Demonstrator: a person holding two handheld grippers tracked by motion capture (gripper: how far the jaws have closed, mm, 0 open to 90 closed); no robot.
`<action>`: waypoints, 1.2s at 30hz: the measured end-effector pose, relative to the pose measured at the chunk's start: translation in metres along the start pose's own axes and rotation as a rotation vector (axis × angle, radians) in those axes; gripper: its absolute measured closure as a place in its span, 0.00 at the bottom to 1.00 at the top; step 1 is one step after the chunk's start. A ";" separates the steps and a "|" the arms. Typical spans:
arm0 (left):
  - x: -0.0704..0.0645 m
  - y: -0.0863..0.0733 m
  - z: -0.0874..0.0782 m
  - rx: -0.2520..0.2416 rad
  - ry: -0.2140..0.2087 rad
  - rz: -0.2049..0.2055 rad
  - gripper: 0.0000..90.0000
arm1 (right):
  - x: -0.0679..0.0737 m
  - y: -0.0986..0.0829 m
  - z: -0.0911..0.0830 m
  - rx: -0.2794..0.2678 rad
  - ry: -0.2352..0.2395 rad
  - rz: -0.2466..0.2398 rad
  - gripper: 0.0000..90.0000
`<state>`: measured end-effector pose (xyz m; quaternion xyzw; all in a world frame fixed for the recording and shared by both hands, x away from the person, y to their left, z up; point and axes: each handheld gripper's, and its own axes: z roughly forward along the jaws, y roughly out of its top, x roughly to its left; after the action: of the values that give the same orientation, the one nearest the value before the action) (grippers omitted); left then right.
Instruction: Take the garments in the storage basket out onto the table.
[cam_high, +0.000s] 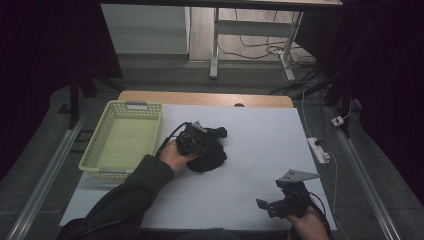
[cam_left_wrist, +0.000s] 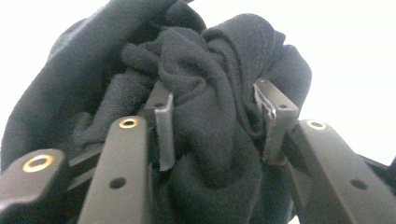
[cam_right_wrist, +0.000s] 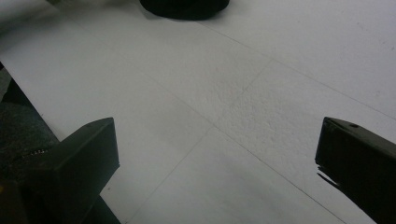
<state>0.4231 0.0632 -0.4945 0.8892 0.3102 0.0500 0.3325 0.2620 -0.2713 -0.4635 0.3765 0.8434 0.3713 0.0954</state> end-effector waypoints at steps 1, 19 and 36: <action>0.000 0.000 0.003 0.006 0.004 0.001 0.61 | 0.000 0.000 0.000 0.000 0.000 0.000 0.00; 0.002 0.001 0.007 -0.022 -0.010 -0.033 0.31 | 0.001 0.000 0.000 0.002 -0.003 -0.004 0.00; -0.002 0.005 -0.008 -0.071 -0.036 -0.019 0.08 | 0.001 0.000 -0.001 -0.005 -0.004 -0.009 0.00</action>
<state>0.4219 0.0640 -0.4845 0.8747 0.3108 0.0419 0.3696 0.2606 -0.2715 -0.4629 0.3733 0.8439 0.3723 0.0994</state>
